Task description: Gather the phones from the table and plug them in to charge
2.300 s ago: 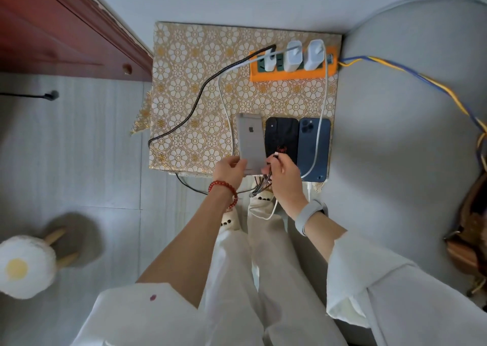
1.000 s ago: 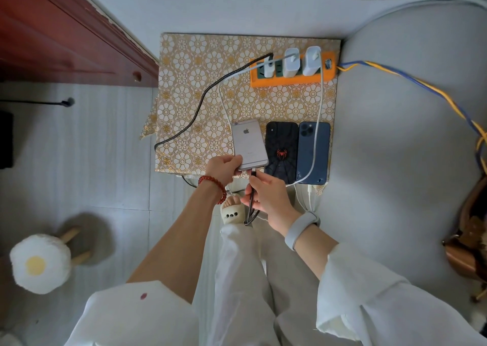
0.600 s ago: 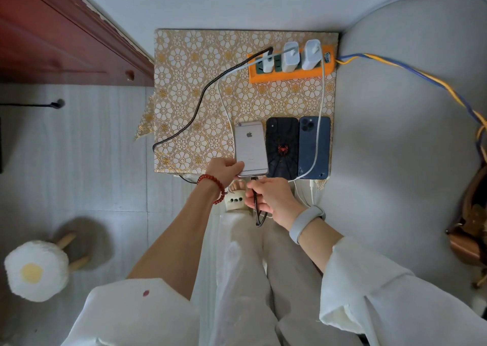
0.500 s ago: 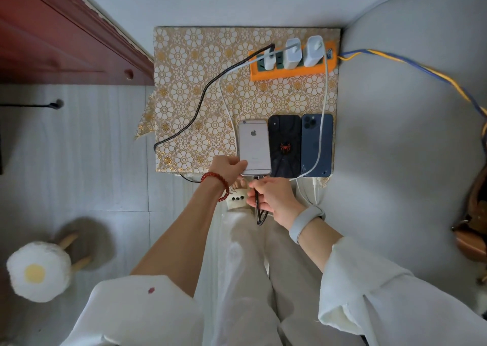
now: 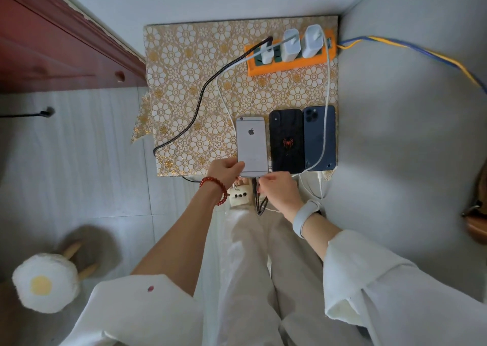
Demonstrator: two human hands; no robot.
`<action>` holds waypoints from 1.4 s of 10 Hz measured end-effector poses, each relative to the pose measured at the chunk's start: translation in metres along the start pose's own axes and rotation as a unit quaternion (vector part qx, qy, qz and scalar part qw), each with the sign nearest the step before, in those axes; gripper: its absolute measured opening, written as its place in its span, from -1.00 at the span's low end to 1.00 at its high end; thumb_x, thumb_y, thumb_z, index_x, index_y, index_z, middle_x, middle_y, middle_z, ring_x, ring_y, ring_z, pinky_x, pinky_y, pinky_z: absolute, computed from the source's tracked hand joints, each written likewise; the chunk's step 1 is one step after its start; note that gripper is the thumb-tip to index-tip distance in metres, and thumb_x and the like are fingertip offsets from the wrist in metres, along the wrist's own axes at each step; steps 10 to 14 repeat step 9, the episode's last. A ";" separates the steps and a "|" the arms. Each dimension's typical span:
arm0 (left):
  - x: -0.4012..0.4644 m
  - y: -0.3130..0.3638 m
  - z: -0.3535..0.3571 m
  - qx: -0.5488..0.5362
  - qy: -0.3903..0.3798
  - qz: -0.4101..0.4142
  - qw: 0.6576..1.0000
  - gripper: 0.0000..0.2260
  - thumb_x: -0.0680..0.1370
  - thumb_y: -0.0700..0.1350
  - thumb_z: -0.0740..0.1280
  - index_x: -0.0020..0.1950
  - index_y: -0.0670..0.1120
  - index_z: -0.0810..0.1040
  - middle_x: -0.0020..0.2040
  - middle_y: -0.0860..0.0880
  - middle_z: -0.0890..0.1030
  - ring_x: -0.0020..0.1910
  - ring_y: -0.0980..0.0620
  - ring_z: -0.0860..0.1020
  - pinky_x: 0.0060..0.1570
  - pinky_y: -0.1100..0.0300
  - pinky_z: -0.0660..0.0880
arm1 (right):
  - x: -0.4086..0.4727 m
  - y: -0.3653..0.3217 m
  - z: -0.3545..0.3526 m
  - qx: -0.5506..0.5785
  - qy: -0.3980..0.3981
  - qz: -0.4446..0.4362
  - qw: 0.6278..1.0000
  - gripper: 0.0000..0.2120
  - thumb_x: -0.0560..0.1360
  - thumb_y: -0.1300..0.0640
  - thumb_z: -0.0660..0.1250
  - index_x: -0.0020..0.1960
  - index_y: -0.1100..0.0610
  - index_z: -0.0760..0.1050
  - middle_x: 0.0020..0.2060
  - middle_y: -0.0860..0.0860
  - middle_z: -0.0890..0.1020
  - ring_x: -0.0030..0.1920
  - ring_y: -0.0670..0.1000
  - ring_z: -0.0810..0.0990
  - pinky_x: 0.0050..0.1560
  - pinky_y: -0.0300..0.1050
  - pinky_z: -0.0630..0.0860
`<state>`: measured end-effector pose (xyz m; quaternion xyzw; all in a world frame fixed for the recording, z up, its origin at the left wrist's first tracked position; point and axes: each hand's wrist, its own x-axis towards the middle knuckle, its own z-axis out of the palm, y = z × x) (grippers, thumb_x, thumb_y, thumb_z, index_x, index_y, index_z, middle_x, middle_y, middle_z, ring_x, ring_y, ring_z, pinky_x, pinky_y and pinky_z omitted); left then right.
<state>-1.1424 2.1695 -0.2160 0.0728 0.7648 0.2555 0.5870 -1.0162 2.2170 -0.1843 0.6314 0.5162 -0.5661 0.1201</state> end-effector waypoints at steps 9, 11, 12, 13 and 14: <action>-0.016 0.038 0.033 0.407 0.082 0.025 0.909 -0.64 0.53 -0.07 0.15 0.30 -0.17 0.32 0.31 -0.19 0.32 0.27 -0.18 0.31 0.12 -0.06 0.40 | 0.033 -0.007 -0.049 -0.328 -0.063 -0.155 0.930 -0.51 0.57 0.20 0.05 0.47 0.16 0.03 0.50 0.14 0.08 0.49 0.15 0.02 0.48 0.06 0.10; -0.016 0.038 0.033 0.407 0.082 0.025 0.909 -0.64 0.53 -0.07 0.15 0.30 -0.17 0.32 0.31 -0.19 0.32 0.27 -0.18 0.31 0.12 -0.06 0.40 | 0.033 -0.007 -0.049 -0.328 -0.063 -0.155 0.930 -0.51 0.57 0.20 0.05 0.47 0.16 0.03 0.50 0.14 0.08 0.49 0.15 0.02 0.48 0.06 0.10; -0.016 0.038 0.033 0.407 0.082 0.025 0.909 -0.64 0.53 -0.07 0.15 0.30 -0.17 0.32 0.31 -0.19 0.32 0.27 -0.18 0.31 0.12 -0.06 0.40 | 0.033 -0.007 -0.049 -0.328 -0.063 -0.155 0.930 -0.51 0.57 0.20 0.05 0.47 0.16 0.03 0.50 0.14 0.08 0.49 0.15 0.02 0.48 0.06 0.10; -0.016 0.038 0.033 0.407 0.082 0.025 0.909 -0.64 0.53 -0.07 0.15 0.30 -0.17 0.32 0.31 -0.19 0.32 0.27 -0.18 0.31 0.12 -0.06 0.40 | 0.033 -0.007 -0.049 -0.328 -0.063 -0.155 0.930 -0.51 0.57 0.20 0.05 0.47 0.16 0.03 0.50 0.14 0.08 0.49 0.15 0.02 0.48 0.06 0.10; -0.016 0.038 0.033 0.407 0.082 0.025 0.909 -0.64 0.53 -0.07 0.15 0.30 -0.17 0.32 0.31 -0.19 0.32 0.27 -0.18 0.31 0.12 -0.06 0.40 | 0.033 -0.007 -0.049 -0.328 -0.063 -0.155 0.930 -0.51 0.57 0.20 0.05 0.47 0.16 0.03 0.50 0.14 0.08 0.49 0.15 0.02 0.48 0.06 0.10</action>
